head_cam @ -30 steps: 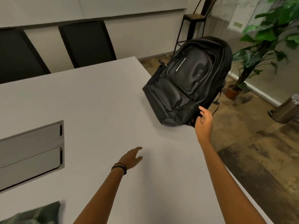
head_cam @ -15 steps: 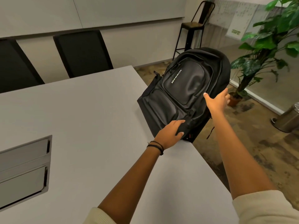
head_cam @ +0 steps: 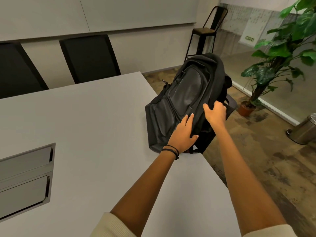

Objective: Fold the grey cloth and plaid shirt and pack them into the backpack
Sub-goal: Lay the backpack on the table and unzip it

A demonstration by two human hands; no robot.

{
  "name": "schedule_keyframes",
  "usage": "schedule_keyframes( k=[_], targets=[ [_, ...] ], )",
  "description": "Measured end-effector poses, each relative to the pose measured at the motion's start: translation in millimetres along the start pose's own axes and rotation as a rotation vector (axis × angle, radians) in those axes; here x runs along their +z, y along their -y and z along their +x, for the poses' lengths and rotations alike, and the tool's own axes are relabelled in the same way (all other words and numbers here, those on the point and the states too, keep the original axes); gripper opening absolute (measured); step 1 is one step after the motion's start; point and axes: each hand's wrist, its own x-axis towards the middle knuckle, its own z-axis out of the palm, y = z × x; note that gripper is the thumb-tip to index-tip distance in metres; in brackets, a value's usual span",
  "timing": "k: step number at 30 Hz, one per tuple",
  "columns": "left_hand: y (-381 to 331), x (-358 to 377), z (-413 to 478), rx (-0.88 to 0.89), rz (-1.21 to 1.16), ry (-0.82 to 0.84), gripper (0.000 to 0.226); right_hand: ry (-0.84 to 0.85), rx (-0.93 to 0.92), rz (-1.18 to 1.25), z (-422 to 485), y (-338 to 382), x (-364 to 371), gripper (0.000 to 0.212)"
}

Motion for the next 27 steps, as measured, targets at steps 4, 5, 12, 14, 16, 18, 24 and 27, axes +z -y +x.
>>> schedule_keyframes(
  k=[4, 5, 12, 14, 16, 18, 24, 27],
  targets=[
    [-2.8, 0.4, -2.1, -0.016, 0.007, -0.114, 0.091, 0.054, -0.121, 0.018, -30.7, 19.7, 9.1, 0.026],
    [-1.2, 0.1, -2.5, -0.019, -0.012, -0.146, 0.092, 0.071, -0.148, 0.012, -38.5, 25.1, 11.8, 0.027],
    [13.8, -27.1, -24.7, -0.182, -0.301, -0.487, 0.048, 0.186, -0.244, 0.083, -93.3, 64.4, 37.6, 0.028],
    [20.2, -39.1, -33.5, -0.188, -0.285, -0.55, 0.031, 0.232, -0.283, 0.132, -103.1, 72.1, 41.1, 0.021],
    [30.5, -47.6, -38.1, -0.194, -0.235, -0.56, 0.028, 0.279, -0.335, 0.179, -107.4, 76.4, 40.3, 0.019],
    [36.9, -54.8, -41.2, -0.21, -0.188, -0.55, 0.03, 0.325, -0.375, 0.213, -107.4, 78.9, 34.1, 0.022],
    [41.0, -71.2, -56.9, -0.287, -0.269, -0.621, 0.033, -0.095, -0.497, 0.496, -111.6, 68.4, 0.9, 0.015],
    [50.4, -79.9, -71.0, -0.317, -0.265, -0.666, 0.036, -0.437, -0.296, 0.673, -112.5, 48.4, 2.2, 0.03]
  ],
)
